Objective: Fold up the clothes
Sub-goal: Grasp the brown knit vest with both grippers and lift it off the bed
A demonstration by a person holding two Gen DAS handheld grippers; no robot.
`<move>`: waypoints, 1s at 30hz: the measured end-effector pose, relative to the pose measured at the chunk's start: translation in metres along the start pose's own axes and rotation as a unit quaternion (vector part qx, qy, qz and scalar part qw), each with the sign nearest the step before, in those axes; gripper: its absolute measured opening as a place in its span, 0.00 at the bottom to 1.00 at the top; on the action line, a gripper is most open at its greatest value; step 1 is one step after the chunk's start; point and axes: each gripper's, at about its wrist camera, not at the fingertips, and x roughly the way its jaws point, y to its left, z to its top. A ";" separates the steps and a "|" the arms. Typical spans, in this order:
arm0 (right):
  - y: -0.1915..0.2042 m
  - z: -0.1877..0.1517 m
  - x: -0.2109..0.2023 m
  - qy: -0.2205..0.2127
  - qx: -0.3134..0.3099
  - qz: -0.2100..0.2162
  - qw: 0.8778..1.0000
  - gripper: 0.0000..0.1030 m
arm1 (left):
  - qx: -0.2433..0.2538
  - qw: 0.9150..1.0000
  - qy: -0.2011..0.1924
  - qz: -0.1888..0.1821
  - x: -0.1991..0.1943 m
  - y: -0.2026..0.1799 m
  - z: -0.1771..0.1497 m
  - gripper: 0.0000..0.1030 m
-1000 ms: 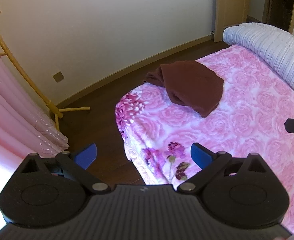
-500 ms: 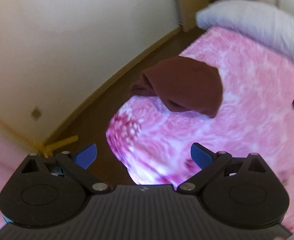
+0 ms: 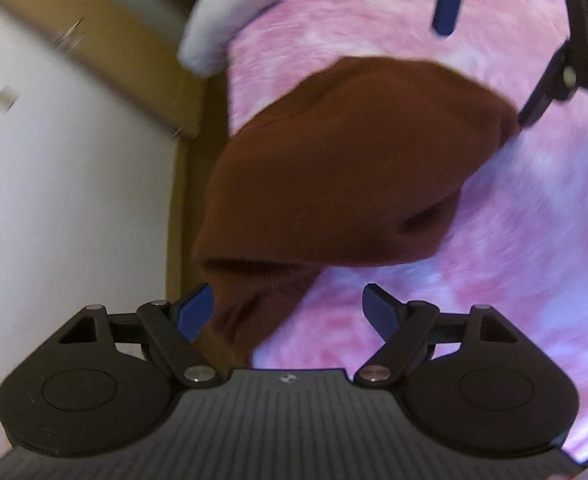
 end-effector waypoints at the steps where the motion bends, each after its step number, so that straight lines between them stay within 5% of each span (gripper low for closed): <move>1: 0.003 0.003 0.015 0.005 -0.009 0.000 1.000 0.76 | 0.013 1.000 -0.013 -0.004 0.008 0.002 -0.002 0.77; 4: 0.006 0.013 0.040 -0.003 -0.030 -0.011 0.999 0.76 | 0.039 0.999 -0.031 -0.011 0.030 0.011 -0.004 0.77; 6: 0.002 0.022 0.051 -0.004 -0.036 -0.018 0.999 0.75 | 0.053 0.998 -0.034 -0.019 0.044 0.016 -0.005 0.67; 7: -0.001 0.026 0.056 0.000 -0.037 -0.019 0.999 0.64 | 0.056 0.998 -0.033 -0.024 0.049 0.018 -0.003 0.49; 8: -0.004 0.030 0.062 0.005 -0.038 -0.020 0.999 0.27 | 0.058 0.997 -0.031 -0.029 0.054 0.020 -0.001 0.31; 9: -0.008 0.034 0.067 0.009 -0.039 -0.021 0.999 0.10 | 0.061 0.997 -0.027 -0.028 0.055 0.021 0.002 0.28; 14: -0.048 0.037 0.025 -0.033 0.022 -0.026 0.999 0.08 | 0.019 0.998 -0.046 -0.028 0.019 0.041 0.024 0.18; 17: -0.070 0.015 -0.033 -0.061 0.064 -0.039 0.995 0.07 | 0.012 0.996 -0.083 -0.041 -0.030 0.044 0.049 0.17; 24: -0.070 -0.113 -0.202 -0.074 0.170 -0.053 0.981 0.07 | 0.067 0.973 -0.166 -0.145 -0.170 -0.040 0.130 0.17; 30: 0.002 -0.275 -0.342 -0.050 0.260 -0.033 0.964 0.07 | 0.097 0.932 -0.182 -0.297 -0.282 -0.164 0.202 0.16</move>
